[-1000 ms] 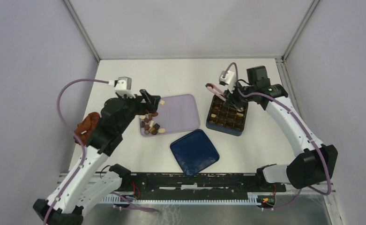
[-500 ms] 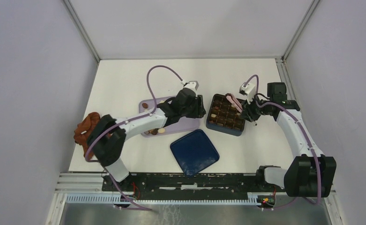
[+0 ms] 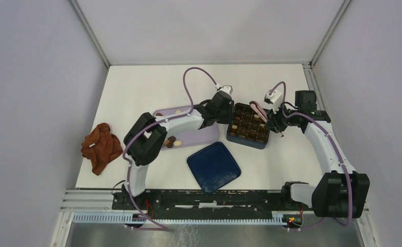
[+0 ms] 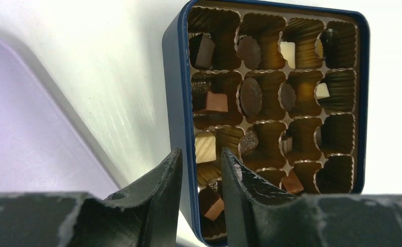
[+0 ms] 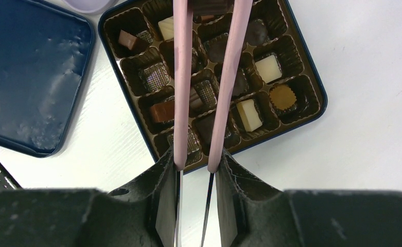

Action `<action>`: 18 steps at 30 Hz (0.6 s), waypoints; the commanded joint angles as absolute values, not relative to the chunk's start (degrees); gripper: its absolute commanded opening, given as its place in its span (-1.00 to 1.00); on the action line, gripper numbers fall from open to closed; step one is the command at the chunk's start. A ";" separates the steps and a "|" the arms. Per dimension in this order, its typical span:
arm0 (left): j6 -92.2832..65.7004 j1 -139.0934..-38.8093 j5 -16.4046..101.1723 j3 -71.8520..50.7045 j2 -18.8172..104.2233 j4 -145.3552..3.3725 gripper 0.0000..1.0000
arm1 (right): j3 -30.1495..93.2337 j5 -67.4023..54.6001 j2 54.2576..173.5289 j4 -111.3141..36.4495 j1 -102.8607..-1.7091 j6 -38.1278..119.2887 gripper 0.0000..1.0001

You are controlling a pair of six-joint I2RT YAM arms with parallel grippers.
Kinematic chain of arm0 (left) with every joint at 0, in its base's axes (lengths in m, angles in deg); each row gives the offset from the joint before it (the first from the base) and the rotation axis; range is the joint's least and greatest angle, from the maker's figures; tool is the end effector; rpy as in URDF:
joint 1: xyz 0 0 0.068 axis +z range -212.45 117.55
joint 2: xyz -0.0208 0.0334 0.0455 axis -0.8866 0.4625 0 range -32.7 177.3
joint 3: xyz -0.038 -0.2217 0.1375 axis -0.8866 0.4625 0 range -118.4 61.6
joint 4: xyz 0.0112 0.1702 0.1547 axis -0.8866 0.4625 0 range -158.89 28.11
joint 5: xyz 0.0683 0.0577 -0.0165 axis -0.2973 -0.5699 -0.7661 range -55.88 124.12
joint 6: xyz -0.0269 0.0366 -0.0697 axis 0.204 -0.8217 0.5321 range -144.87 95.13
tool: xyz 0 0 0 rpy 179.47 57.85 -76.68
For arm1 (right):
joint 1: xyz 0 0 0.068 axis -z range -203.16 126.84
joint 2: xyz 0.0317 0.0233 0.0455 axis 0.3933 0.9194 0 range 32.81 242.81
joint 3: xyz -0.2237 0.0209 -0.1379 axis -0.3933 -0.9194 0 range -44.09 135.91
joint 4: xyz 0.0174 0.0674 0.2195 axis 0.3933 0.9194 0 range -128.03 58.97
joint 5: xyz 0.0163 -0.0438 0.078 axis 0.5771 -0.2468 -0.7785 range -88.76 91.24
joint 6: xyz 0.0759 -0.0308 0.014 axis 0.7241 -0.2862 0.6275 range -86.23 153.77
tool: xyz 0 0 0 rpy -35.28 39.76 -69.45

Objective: Pack the chocolate
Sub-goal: Place the fake chocolate in the packing box.

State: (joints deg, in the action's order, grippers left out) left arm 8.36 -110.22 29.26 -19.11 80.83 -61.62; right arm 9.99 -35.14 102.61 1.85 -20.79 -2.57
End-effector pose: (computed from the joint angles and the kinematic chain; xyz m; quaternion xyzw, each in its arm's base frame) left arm 0.3028 -0.3245 0.1884 0.0969 0.9008 -0.2445 0.3455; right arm 0.2283 0.0337 0.2435 -0.3534 0.8410 0.1883 0.3640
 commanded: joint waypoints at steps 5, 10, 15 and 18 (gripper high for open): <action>6.23 -111.52 27.23 -24.84 85.31 -57.77 -0.30 | 9.96 -35.23 102.45 0.11 -20.35 -3.24 -0.90; 5.38 -112.24 24.94 -27.04 86.66 -55.72 -0.75 | 10.05 -35.50 102.51 0.37 -20.19 -3.51 -0.90; 5.00 -113.22 19.02 -29.31 85.78 -54.62 -0.96 | 10.78 -38.37 102.36 2.09 -19.57 -4.20 -0.90; 3.74 -114.35 14.04 -29.49 83.14 -57.15 -0.96 | 11.65 -40.70 101.84 3.45 -19.06 -4.73 -0.90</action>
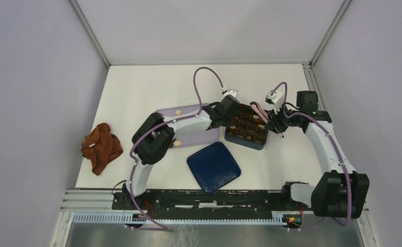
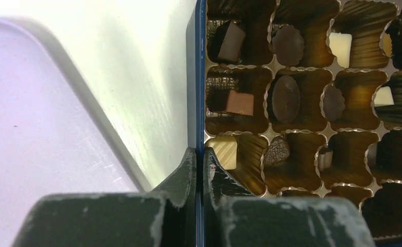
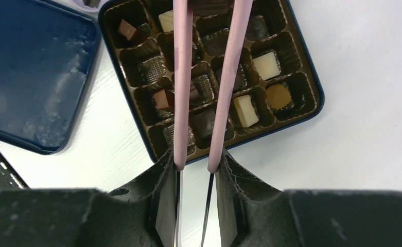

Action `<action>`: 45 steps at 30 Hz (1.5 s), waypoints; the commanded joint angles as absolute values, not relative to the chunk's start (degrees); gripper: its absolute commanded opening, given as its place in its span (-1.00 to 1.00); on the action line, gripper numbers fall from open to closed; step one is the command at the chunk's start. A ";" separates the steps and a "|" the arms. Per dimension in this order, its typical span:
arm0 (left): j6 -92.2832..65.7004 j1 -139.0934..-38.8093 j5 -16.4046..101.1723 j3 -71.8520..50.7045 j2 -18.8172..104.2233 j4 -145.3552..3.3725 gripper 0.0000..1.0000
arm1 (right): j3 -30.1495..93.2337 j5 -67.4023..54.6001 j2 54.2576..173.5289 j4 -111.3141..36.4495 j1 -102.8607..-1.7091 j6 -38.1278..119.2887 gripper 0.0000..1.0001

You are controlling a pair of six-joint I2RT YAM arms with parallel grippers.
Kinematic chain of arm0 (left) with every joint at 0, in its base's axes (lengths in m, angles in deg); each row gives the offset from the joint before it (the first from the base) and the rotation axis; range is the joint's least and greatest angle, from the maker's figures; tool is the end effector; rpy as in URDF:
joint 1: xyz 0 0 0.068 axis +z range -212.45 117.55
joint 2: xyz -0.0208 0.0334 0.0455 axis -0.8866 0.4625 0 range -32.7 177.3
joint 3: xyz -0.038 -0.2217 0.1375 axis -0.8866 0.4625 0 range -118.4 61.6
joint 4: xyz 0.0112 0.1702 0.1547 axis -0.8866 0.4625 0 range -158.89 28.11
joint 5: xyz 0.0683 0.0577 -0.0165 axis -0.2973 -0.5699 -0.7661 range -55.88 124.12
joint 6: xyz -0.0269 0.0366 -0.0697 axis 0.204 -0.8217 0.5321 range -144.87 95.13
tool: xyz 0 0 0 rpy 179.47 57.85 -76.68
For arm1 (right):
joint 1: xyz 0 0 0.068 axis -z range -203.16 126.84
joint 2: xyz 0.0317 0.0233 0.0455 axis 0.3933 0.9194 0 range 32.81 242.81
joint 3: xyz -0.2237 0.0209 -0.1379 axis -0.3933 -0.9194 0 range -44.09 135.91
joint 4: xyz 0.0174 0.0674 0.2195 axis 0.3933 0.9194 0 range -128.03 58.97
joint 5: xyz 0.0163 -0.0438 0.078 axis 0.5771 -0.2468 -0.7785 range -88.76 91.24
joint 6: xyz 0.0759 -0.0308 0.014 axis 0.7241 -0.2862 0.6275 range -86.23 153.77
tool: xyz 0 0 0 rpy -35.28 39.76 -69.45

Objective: Pack the chocolate
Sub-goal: Place the fake chocolate in the packing box, then adjust the packing box at the center of the board.

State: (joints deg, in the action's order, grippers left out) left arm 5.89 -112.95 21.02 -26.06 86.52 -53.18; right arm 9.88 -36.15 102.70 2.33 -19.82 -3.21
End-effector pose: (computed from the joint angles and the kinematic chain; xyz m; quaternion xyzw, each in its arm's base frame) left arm 0.3015 -0.3398 0.1697 0.1176 0.9187 -0.1550 0.3438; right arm 0.2275 0.0309 0.2426 -0.3513 0.8408 0.1933 0.3637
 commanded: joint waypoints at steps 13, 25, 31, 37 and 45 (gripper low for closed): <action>-12.87 -120.80 -7.64 -3.59 61.16 -97.10 -0.96 | 17.44 -49.37 97.79 12.54 -18.24 -9.70 -0.90; -19.74 -122.05 -12.26 5.33 56.50 -109.58 -0.96 | 19.06 -44.78 94.86 19.08 -18.24 -16.95 -0.90; -27.56 -123.88 -16.14 7.01 58.12 -118.41 -0.96 | 17.09 -40.20 93.39 21.41 -18.26 -20.72 -0.89; -30.43 -125.17 -16.46 6.41 61.31 -123.86 -0.96 | 13.17 -38.67 93.26 21.88 -19.61 -24.66 -0.88; -27.93 -126.07 -16.50 4.62 63.89 -122.54 -0.96 | 8.18 -26.57 91.67 12.62 -31.24 -17.93 -0.87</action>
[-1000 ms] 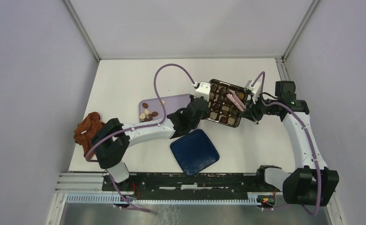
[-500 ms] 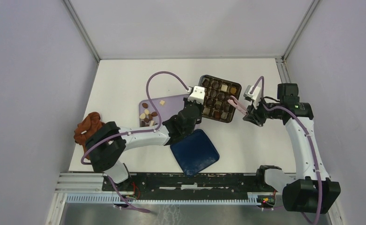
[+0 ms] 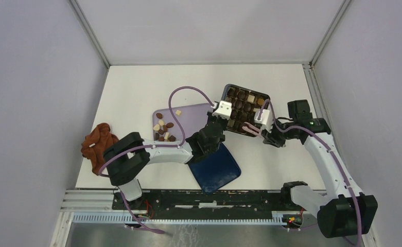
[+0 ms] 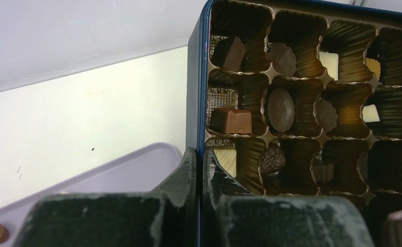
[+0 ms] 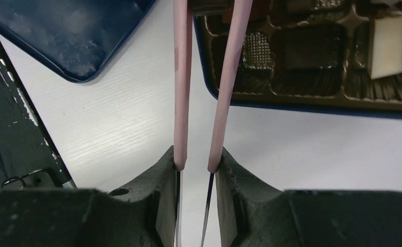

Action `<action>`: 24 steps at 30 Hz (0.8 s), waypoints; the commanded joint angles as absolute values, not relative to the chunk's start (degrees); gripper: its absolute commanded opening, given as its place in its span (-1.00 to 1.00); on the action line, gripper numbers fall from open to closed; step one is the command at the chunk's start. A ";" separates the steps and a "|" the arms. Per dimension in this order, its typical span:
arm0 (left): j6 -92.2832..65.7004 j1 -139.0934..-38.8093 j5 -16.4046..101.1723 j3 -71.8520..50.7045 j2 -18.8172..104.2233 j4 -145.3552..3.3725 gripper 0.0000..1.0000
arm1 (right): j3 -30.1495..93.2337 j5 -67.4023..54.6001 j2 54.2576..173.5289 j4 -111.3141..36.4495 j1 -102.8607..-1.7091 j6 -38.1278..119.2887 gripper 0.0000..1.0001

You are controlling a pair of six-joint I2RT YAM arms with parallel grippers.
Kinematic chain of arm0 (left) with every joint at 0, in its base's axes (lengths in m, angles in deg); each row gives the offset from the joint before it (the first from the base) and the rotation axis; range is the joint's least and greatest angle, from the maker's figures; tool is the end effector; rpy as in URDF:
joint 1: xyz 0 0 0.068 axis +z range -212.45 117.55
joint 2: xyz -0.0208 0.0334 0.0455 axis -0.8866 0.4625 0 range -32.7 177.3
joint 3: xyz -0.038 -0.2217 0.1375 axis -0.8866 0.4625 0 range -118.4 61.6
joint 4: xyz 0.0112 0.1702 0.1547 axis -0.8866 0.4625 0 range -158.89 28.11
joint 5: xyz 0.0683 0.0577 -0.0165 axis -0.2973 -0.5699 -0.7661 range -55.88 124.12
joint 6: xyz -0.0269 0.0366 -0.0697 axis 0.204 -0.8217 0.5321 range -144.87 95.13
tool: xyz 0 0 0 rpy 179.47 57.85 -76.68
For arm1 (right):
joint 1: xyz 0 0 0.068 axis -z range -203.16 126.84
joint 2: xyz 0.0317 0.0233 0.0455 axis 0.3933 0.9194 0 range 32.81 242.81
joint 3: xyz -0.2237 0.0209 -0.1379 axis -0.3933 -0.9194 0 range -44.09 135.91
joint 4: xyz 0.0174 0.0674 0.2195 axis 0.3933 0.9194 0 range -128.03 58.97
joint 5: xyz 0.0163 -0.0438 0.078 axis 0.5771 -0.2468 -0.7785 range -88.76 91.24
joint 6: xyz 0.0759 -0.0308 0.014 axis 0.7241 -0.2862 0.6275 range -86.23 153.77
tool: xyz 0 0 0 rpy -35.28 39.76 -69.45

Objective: Pack the chocolate
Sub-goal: Adjust the packing box at the center of the board.

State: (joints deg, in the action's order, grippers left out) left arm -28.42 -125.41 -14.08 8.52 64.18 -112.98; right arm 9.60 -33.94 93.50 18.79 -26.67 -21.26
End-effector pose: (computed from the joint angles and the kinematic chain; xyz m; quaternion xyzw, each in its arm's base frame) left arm 0.2151 -0.3023 0.2637 0.1110 0.6972 -0.0705 0.7048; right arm 0.1685 0.0523 0.2495 -0.5136 0.7764 0.1713 0.3225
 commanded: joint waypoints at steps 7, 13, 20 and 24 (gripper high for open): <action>-22.19 -126.41 -15.87 2.54 65.27 -116.20 -0.96 | 7.12 -19.23 94.37 8.37 -37.10 -13.08 -0.85; -19.07 -126.38 -15.90 2.15 66.45 -114.16 -0.96 | 6.53 -16.85 95.45 6.59 -40.20 -10.84 -0.83; -16.33 -126.39 -15.70 1.62 66.81 -112.22 -0.96 | 6.88 -14.89 97.96 5.70 -42.86 -9.30 -0.73; -15.55 -126.38 -16.23 2.00 66.48 -112.06 -0.96 | 6.71 -14.48 98.53 5.99 -43.35 -8.95 -0.64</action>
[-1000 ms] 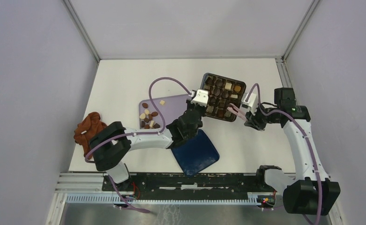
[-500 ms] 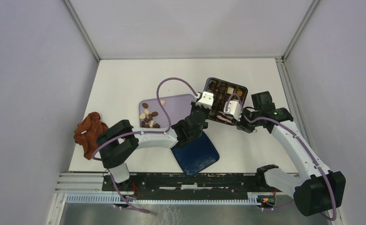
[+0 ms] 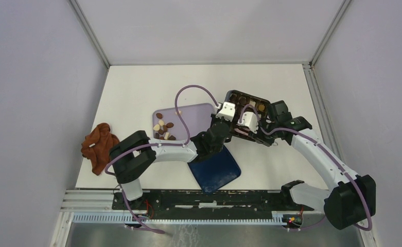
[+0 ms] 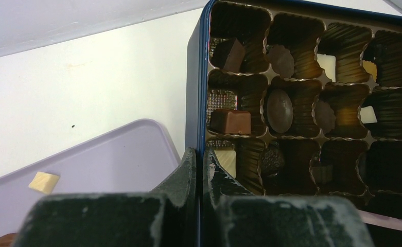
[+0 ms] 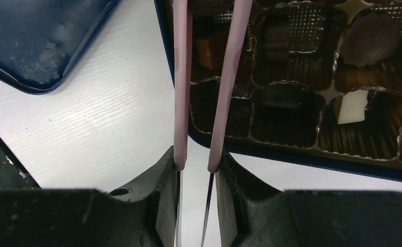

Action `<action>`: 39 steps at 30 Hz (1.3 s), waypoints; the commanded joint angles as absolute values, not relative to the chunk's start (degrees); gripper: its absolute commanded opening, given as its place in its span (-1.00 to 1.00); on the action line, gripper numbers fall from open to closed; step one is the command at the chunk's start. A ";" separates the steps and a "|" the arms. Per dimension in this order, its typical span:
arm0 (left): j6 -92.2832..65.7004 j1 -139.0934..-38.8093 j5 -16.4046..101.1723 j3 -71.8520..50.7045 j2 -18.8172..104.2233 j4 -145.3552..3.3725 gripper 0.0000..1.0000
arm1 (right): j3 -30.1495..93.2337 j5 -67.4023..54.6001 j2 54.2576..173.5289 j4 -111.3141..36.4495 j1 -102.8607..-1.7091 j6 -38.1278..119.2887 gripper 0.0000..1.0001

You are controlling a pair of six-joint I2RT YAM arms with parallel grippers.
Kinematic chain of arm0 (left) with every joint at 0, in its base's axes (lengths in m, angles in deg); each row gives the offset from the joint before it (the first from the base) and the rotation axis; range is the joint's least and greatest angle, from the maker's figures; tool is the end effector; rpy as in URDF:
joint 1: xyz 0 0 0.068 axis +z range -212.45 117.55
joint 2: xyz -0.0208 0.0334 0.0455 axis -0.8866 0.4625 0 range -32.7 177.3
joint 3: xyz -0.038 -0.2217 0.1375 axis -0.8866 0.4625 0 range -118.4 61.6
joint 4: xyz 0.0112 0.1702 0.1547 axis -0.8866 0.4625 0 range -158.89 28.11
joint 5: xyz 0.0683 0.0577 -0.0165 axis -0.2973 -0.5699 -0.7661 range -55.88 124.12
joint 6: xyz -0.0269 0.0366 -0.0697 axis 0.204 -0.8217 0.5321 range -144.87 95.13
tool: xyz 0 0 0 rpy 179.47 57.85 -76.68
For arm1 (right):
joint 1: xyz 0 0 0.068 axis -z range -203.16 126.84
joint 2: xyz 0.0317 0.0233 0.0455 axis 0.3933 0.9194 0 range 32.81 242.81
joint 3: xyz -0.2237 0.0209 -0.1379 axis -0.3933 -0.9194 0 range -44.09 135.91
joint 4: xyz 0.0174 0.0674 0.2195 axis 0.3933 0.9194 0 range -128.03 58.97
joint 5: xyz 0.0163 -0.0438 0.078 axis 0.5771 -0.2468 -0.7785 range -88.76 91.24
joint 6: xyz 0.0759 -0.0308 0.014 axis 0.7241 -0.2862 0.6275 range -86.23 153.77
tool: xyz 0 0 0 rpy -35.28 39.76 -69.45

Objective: Pack the chocolate
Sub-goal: Adjust the packing box at the center of the board.

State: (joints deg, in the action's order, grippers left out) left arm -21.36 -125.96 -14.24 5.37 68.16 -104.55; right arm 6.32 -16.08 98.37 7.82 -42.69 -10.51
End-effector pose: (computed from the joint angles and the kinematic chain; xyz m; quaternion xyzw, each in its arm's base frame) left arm 0.2187 -0.3171 0.2385 0.1163 0.7337 -0.0675 0.6660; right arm 0.1850 0.0886 0.2225 -0.5378 0.7926 0.0894 0.2731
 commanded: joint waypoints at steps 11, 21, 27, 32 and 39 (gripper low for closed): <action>-14.34 -126.36 -16.96 1.84 66.64 -111.70 -0.96 | 5.75 -13.23 99.87 6.16 -44.58 -8.51 -0.58; -13.04 -126.43 -16.70 2.00 66.49 -111.31 -0.96 | 5.82 -12.03 101.15 5.05 -45.52 -7.46 -0.41; -12.13 -126.40 -16.68 2.62 66.09 -110.99 -0.96 | 5.93 -11.24 101.81 4.41 -45.72 -6.84 -0.26; -11.94 -126.38 -16.85 2.62 66.06 -110.90 -0.96 | 5.92 -11.37 101.75 4.58 -45.80 -6.84 -0.20; -11.98 -126.40 -17.06 2.53 66.14 -110.34 -0.96 | 6.81 -13.13 100.24 4.82 -45.72 -6.71 -0.22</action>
State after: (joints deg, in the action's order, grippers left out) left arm -16.75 -125.96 -14.91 5.30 68.16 -103.08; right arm 5.64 -12.43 101.98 6.18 -45.62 -7.73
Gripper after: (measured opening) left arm 0.048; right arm 0.403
